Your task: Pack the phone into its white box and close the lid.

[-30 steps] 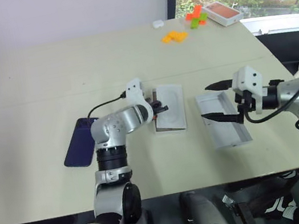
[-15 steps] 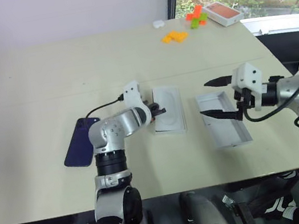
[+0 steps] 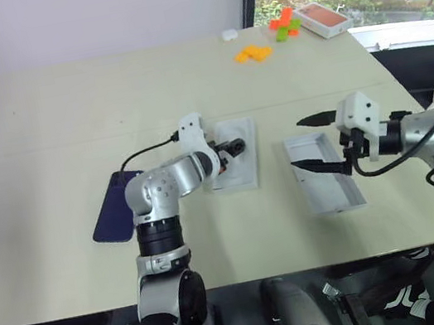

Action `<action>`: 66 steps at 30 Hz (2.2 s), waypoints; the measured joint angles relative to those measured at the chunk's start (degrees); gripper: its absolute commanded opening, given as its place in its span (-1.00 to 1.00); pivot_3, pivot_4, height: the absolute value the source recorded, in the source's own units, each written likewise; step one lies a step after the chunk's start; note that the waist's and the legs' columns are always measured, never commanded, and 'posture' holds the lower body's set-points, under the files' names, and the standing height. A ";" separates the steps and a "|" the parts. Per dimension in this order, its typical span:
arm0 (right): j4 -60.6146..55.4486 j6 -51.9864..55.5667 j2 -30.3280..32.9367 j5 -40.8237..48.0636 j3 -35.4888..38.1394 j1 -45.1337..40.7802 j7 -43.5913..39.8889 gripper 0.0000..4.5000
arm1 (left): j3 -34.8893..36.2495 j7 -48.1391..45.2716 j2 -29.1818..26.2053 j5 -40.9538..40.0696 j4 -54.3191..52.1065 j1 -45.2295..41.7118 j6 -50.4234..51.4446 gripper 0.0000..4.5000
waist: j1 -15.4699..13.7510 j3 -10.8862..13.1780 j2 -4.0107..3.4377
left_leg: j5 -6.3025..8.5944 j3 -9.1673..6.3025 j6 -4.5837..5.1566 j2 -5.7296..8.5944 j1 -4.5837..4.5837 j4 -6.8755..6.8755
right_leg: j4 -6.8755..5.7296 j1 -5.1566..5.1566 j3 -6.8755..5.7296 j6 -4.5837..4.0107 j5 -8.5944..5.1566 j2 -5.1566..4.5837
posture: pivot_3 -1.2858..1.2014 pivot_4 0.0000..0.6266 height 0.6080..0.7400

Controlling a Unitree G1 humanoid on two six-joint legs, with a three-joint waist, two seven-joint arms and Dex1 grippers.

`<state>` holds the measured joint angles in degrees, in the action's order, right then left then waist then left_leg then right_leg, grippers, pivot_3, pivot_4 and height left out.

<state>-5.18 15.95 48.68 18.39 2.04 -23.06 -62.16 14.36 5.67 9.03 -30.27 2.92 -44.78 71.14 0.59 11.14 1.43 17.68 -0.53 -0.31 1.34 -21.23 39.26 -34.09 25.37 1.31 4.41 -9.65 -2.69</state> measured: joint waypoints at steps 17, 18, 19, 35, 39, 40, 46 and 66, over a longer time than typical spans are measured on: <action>1.08 -0.12 -1.48 -0.32 -1.13 -1.76 0.63 1.00 | 2.64 -0.96 -1.04 -2.96 -5.34 -2.75 7.32 0.90 | 0.00 0.00 0.00 | 0.00 -0.01 0.00 0.01 -0.01 0.00 | 0.00 0.00 0.00 0.00 0.00 0.00 | 0.03 -0.52 1.00; 1.08 -0.12 -1.56 -0.32 -1.20 -1.82 0.69 1.00 | 2.84 -1.42 -1.43 -3.13 -5.38 -3.18 7.64 0.90 | 0.01 0.00 0.00 | 0.00 -0.01 0.00 0.02 -0.01 0.00 | 0.00 0.00 0.00 0.00 0.00 0.00 | 0.03 -0.52 1.00; 1.08 -0.11 -1.56 -0.32 -1.25 -1.83 0.75 1.00 | 3.28 -1.76 -1.86 -3.56 -5.60 -3.50 8.40 0.90 | 0.03 0.00 0.00 | 0.00 -0.01 0.00 0.01 -0.01 0.00 | 0.01 0.00 0.00 0.00 0.00 0.00 | 0.03 -0.52 1.00; 0.80 2.57 -5.16 -0.21 -2.05 -5.13 3.40 1.00 | -1.37 -7.33 -7.86 -3.01 -6.86 -1.43 5.57 0.90 | 0.02 -0.01 -0.01 | -0.01 -0.03 -0.01 -0.03 0.00 0.00 | -0.01 0.01 0.01 -0.01 0.00 -0.02 | 0.03 -0.52 1.00; 0.79 2.58 -5.41 -0.29 -2.77 -5.16 3.87 1.00 | -5.08 -8.35 -8.09 -0.51 -2.04 0.58 2.00 0.66 | -0.14 -0.01 -0.01 | -0.01 -0.03 -0.01 -0.03 -0.02 0.00 | 0.00 0.01 0.00 -0.01 0.01 -0.07 | 0.03 -0.52 1.00; 0.78 2.58 -5.41 -0.30 -2.80 -5.16 3.93 1.00 | -5.51 -8.38 -7.70 0.02 -0.52 0.58 0.93 0.50 | -0.15 -0.01 -0.01 | -0.01 -0.03 -0.01 -0.02 -0.02 0.00 | 0.00 0.01 0.01 -0.01 0.01 -0.08 | 0.03 -0.52 1.00; 0.77 2.57 -5.38 -0.32 -2.80 -5.16 4.45 1.00 | -6.91 -9.41 -6.21 1.18 3.72 0.03 -2.88 -0.84 | -0.07 -0.01 -0.01 | -0.01 -0.02 -0.01 -0.03 -0.03 0.00 | 0.01 0.01 0.00 -0.01 0.01 -0.08 | 0.03 -0.52 1.00; 0.34 2.49 -4.86 -1.03 -2.75 -3.96 5.55 1.00 | -12.72 -12.14 -7.02 4.06 5.24 1.61 -0.78 -0.98 | -0.01 -0.01 -0.01 | -0.01 -0.03 0.00 -0.05 -0.02 0.00 | -0.01 0.01 0.00 -0.01 0.00 -0.06 | 0.03 -0.52 1.00</action>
<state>-4.85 18.45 43.82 17.36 -0.71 -27.02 -56.61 1.65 -6.47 2.02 -26.21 8.16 -43.17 70.37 0.58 11.13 1.41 17.67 -0.56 -0.31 1.29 -21.25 39.26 -34.10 25.38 1.31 4.40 -9.65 -2.75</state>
